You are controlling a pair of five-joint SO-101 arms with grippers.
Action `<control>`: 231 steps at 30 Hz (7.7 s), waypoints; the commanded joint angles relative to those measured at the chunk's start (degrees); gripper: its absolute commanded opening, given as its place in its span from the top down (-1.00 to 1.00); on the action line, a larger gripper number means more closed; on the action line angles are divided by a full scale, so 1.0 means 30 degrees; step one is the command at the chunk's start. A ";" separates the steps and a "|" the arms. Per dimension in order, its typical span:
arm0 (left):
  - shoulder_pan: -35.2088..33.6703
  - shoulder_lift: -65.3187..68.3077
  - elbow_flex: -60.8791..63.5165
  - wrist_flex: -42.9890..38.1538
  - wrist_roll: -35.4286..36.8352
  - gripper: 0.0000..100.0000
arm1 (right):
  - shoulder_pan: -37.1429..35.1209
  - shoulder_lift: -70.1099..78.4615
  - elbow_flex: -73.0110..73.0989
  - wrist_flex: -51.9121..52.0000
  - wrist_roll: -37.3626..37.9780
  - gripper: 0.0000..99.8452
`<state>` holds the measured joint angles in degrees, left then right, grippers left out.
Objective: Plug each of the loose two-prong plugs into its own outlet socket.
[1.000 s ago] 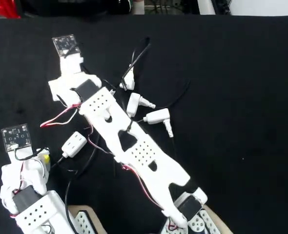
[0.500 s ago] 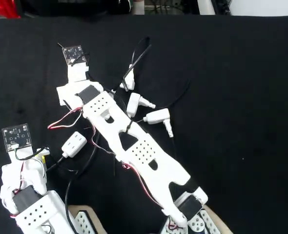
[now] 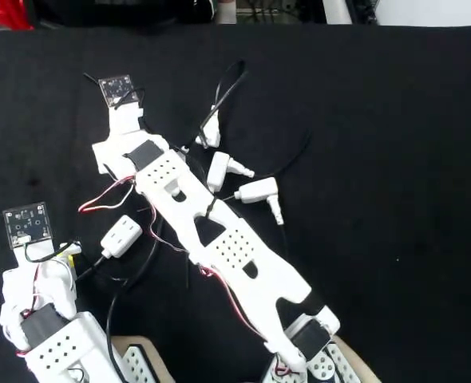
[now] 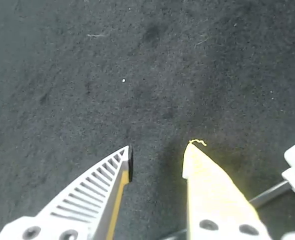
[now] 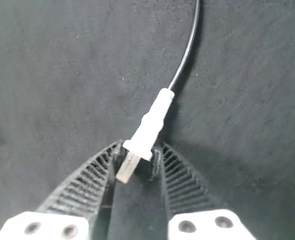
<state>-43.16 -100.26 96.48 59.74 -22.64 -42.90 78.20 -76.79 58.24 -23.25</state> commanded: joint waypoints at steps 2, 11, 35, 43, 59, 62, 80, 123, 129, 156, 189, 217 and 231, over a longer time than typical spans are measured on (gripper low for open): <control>0.0103 -0.0059 0.0366 0.0029 -0.0117 0.65 | -0.0059 -0.1538 -0.1333 0.1993 0.0264 0.98; 0.0190 -0.0059 0.0366 -0.0029 -0.0117 0.65 | -0.0322 -0.2066 -0.6520 1.1048 0.3546 0.98; 0.0190 0.0059 0.0366 0.0029 -0.0733 0.65 | -0.0762 -0.3912 0.0396 1.3070 0.7385 0.66; 0.0220 0.0059 0.0366 0.0088 -0.0703 0.65 | -0.1817 -0.3883 -0.1304 1.2982 0.6535 0.38; 0.0220 0.0059 0.0366 0.0117 -0.0703 0.65 | -0.1641 -0.3414 -0.1040 1.1604 0.4835 0.81; 0.0220 0.0059 0.0366 0.0117 -0.0703 0.65 | -0.1641 -0.3355 -0.0923 1.1868 0.4864 0.83; 0.0220 0.0059 0.0366 0.0117 -0.0733 0.65 | -0.1172 -0.3443 0.1040 1.2132 0.4923 0.94; 0.0923 0.0059 0.0366 0.0117 -0.0762 0.65 | -0.0762 -1.7685 0.9216 1.4300 0.6125 0.98; 0.1040 -0.0059 0.0366 0.0117 -0.0674 0.65 | -0.0879 -2.3458 1.6513 1.4037 0.6125 0.98; 0.7077 -0.0176 -0.4352 0.2549 0.3018 0.65 | -0.0850 -4.5114 5.2234 -1.9136 0.2168 0.98; 1.6132 -0.1407 -0.6989 0.2784 0.5275 0.65 | -0.0322 -4.5114 5.4696 -2.4469 -0.6799 0.98; 1.2498 -0.1407 -0.6989 0.0879 0.6857 0.65 | -0.2637 -4.5114 5.1414 -1.5502 -0.6593 0.98; 0.8952 -0.1377 -0.5993 0.1377 0.4044 0.65 | -0.2520 -4.4938 5.0652 -1.4886 -0.2637 0.98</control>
<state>-10.37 -104.40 79.16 63.96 -5.58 -50.11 -56.48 77.93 13.58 -34.86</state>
